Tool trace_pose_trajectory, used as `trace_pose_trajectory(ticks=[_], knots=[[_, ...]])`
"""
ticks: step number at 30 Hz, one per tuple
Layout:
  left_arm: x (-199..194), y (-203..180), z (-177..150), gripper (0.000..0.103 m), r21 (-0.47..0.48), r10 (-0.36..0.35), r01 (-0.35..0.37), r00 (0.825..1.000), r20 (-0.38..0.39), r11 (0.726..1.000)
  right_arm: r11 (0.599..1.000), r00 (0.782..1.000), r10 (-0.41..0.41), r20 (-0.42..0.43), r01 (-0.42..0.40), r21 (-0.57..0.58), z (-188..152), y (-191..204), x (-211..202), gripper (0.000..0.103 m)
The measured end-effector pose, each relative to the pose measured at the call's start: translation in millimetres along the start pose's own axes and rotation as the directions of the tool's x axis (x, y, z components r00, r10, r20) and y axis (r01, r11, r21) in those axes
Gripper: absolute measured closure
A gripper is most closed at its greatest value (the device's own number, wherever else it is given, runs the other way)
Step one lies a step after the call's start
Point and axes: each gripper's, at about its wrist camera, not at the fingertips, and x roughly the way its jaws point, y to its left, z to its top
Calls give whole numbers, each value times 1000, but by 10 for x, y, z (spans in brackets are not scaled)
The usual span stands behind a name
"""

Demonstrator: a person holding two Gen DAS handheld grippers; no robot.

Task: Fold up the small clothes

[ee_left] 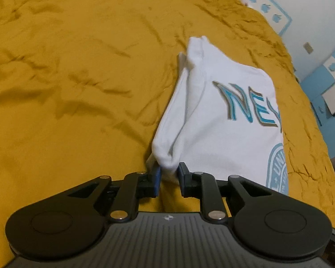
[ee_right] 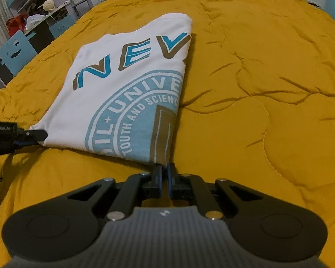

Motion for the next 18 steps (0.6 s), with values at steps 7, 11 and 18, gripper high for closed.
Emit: trace_pose_trajectory(ticks=[7,11,18], knots=[[-277,-25,-34,80,33,67,-68,997,27,997,999,1000,-3,5,2,36,-79,-63,-164,103],[-514,-157,-22,78,71,74,-83,990,117,994,998,999,15,30,-16,55,-88,-96,-337,103],[-571,-337,124,63,118,18,-39,984,179,992,996,995,40,93,-47,75,-32,-149,-554,92]])
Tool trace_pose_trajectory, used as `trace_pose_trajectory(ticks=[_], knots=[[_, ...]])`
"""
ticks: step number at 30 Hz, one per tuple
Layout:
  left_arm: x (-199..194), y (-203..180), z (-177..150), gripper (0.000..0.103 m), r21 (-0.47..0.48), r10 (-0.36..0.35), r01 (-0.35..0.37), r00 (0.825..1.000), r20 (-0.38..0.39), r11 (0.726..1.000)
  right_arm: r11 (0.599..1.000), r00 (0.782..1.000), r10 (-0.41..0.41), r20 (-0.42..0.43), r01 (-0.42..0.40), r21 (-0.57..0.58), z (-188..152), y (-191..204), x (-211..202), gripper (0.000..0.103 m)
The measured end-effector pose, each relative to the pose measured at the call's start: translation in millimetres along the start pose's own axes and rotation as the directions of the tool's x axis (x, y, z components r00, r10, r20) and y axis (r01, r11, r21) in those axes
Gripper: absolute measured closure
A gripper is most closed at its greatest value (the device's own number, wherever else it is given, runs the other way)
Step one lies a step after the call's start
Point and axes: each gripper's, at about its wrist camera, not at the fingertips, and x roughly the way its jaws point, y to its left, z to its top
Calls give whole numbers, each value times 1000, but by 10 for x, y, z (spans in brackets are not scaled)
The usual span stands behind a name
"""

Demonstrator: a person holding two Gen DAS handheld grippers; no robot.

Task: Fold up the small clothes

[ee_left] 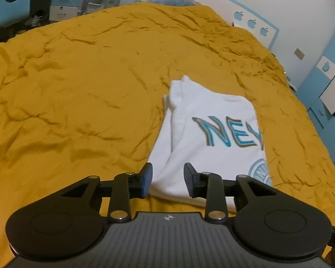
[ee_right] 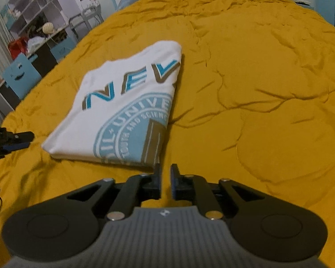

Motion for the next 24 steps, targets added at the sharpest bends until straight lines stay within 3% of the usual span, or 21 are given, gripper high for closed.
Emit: trace_pose_trajectory(ticks=[2,6,10,18,24], knots=[[42,-19,50,59,4,-14,14,1000,11,1000,1000,1000,8,16,-8,0,43,-5,-23,83],[130,-29,146,38,13,-12,12,999,37,1000,1000,999,22,28,-22,18,133,-30,-3,67],[218,-27,262,27,39,1,-4,998,70,999,997,999,38,16,-39,69,211,-96,118,59],[514,0,449,18,73,-41,37,998,53,997,981,995,93,23,-96,169,410,-168,437,48],[785,110,572,15,31,-113,112,993,43,993,982,994,105,20,-107,156,628,-107,727,45]])
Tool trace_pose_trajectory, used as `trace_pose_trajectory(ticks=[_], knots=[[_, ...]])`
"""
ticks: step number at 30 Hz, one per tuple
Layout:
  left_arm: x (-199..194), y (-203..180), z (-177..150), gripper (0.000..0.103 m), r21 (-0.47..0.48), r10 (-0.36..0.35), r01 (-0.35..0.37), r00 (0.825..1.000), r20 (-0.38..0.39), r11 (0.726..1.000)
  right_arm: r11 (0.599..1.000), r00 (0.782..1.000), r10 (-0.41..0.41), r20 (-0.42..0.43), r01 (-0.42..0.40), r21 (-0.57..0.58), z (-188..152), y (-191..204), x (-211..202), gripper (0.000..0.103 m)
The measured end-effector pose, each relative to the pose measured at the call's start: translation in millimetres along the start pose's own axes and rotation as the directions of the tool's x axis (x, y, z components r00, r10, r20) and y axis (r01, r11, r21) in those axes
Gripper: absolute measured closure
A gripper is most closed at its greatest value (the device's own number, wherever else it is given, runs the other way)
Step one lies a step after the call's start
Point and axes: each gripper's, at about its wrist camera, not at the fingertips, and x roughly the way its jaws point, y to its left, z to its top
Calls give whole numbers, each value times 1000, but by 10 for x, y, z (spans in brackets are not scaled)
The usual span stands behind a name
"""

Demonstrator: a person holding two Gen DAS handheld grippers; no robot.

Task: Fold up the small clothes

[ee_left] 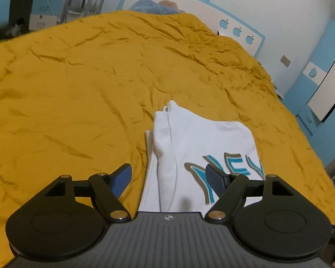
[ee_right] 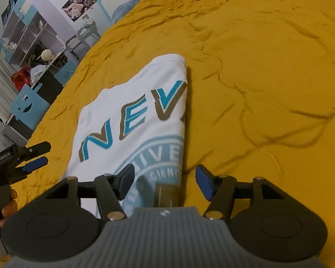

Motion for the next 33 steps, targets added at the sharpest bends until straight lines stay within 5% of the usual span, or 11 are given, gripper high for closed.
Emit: trace_pose_trajectory(ticks=[17,24,33], knots=[[926,588,209,17,-171,-189,166,973,-131,971,982,991,128,-27,-123,142,527,-260,874,44],[1283,688,316,53,-258,-283,246,952,-117,934,932,980,200,19,-197,305,721,-543,1139,56],[1373,604,347,72,-273,-258,223,961,-99,936,879,969,242,46,-239,413,890,-715,1422,82]])
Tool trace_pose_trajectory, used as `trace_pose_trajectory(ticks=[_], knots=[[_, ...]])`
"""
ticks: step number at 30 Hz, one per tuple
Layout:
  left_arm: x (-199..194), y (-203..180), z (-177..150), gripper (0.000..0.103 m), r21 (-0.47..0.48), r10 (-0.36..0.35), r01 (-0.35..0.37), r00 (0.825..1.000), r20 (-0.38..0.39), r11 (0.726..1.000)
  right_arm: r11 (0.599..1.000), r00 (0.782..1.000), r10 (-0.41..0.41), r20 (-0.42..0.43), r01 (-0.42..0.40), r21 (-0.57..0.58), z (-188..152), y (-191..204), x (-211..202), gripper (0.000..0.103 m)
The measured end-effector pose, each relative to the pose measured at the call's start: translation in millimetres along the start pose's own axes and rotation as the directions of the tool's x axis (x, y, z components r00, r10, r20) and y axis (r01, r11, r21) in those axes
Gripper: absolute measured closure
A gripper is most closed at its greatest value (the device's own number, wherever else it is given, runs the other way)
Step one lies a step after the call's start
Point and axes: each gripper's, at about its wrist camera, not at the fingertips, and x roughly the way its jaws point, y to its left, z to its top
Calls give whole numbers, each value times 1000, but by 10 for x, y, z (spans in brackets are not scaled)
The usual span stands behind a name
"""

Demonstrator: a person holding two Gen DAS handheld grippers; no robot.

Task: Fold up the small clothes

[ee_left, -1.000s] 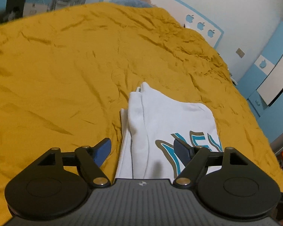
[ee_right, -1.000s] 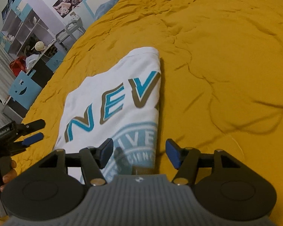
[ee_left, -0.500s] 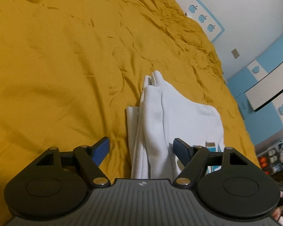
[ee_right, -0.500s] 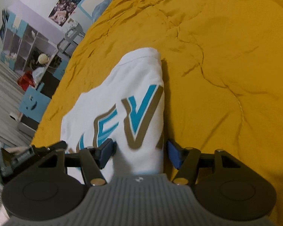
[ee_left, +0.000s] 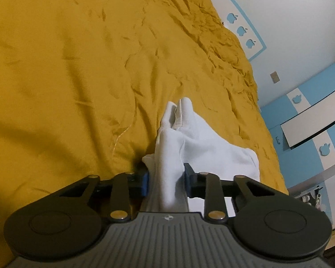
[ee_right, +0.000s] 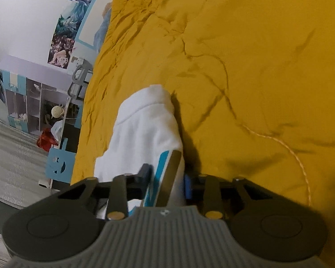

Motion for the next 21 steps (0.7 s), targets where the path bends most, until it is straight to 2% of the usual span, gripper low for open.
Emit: trace_pose_trajectory(ticks=[4,10,15,21], knots=[[-159,-235,-64,78,86,31,-38,997,73,996,998,999,15,36,-12,-69,-31,144,-132,92],[-603,-661,-201,80,167,32,-64,982,187,984,976,994,47,101,-24,-216,-128,599,-475,94],[-1144,-1030,-453,81,196,10,-75,949,314,978,951,983,125,134,-80,-298,-290,962,-942,94],[-1756,-1427,-784,81,217,-13,-85,909,416,973,920,966,205,156,-135,-368,-607,1307,-1617,94]])
